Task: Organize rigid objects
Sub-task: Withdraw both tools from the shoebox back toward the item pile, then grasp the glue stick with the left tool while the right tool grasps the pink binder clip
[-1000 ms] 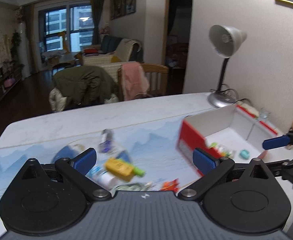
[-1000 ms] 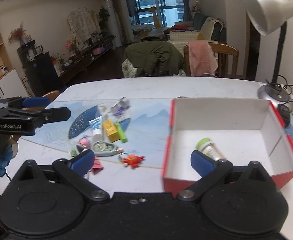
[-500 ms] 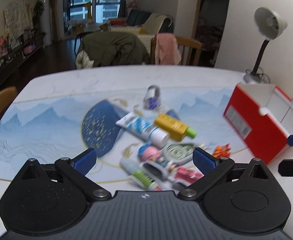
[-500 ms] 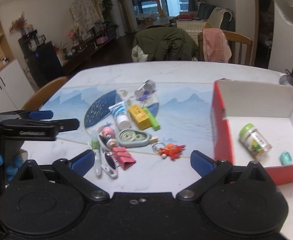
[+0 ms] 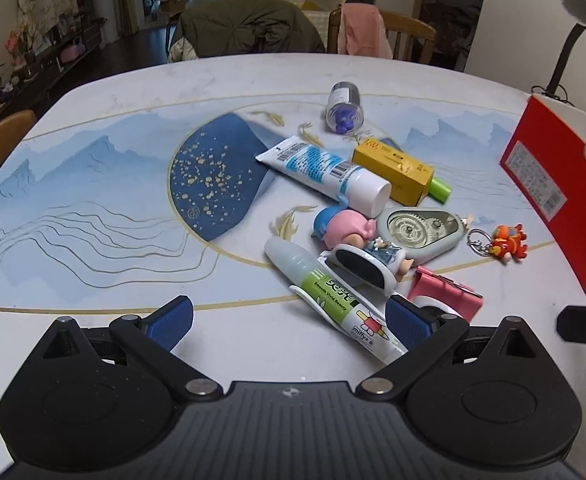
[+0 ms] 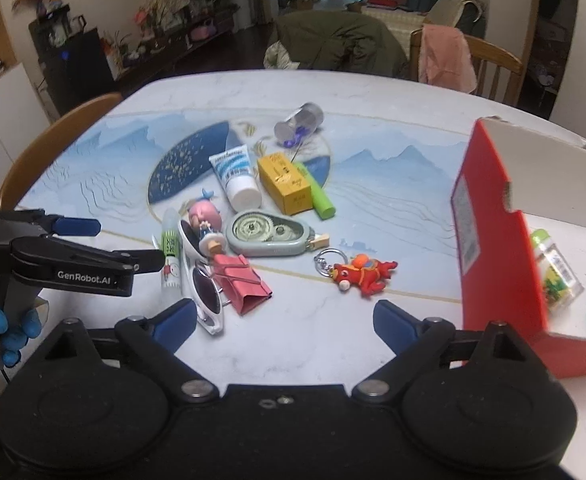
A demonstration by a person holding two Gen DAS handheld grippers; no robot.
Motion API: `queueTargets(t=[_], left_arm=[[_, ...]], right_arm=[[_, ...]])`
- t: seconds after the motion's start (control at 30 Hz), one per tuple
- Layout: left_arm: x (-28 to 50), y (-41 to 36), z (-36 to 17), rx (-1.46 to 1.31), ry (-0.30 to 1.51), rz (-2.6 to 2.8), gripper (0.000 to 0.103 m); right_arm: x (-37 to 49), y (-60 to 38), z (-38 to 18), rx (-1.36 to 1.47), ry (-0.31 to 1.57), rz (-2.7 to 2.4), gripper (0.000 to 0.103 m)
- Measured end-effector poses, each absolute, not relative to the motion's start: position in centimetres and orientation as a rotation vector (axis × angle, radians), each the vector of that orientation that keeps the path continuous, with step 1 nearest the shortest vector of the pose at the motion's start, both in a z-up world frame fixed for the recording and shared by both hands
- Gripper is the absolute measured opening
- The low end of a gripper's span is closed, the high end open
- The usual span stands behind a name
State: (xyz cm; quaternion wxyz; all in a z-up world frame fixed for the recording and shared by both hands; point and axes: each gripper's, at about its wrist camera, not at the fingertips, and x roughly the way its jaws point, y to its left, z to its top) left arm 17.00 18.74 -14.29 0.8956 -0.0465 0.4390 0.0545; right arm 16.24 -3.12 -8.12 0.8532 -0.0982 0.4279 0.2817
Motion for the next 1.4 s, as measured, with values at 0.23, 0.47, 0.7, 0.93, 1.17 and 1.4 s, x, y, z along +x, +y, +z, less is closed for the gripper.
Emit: queueTargets(t=[0.23,0.47,0.7,0.93,1.17,1.4], left_arm=[[18.1,18.5,-15.4,-0.106,0.937,0.128,0.103],[18.5,18.6,-16.0,-0.114,0.946,0.139,0.102],[18.2,19.1,-16.4,-0.129,0.945,0.136,0.099],[17.9,19.7,-16.0,-0.154,0.933,0.123,0.072],[17.7,19.5,-15.7,-0.122,0.940,0.108,0.050],[16.8,19.5,-15.5,-0.178,0.955,0.042,0.018]], right_arm=[[18.1,-1.8,-10.3,-0.252,0.935,0.629,0.081],[19.2,0.3,-11.6,-0.308,0.952,0.700,0.072],[20.2,1.9,-12.7,-0.337,0.971,0.745,0.055],[20.7,2.7,-13.4,-0.343,0.970,0.775,0.049],[20.3,3.4,-13.5,-0.352,0.955,0.795,0.037],[19.8,3.7,-13.4,-0.356,0.943,0.773,0.033]])
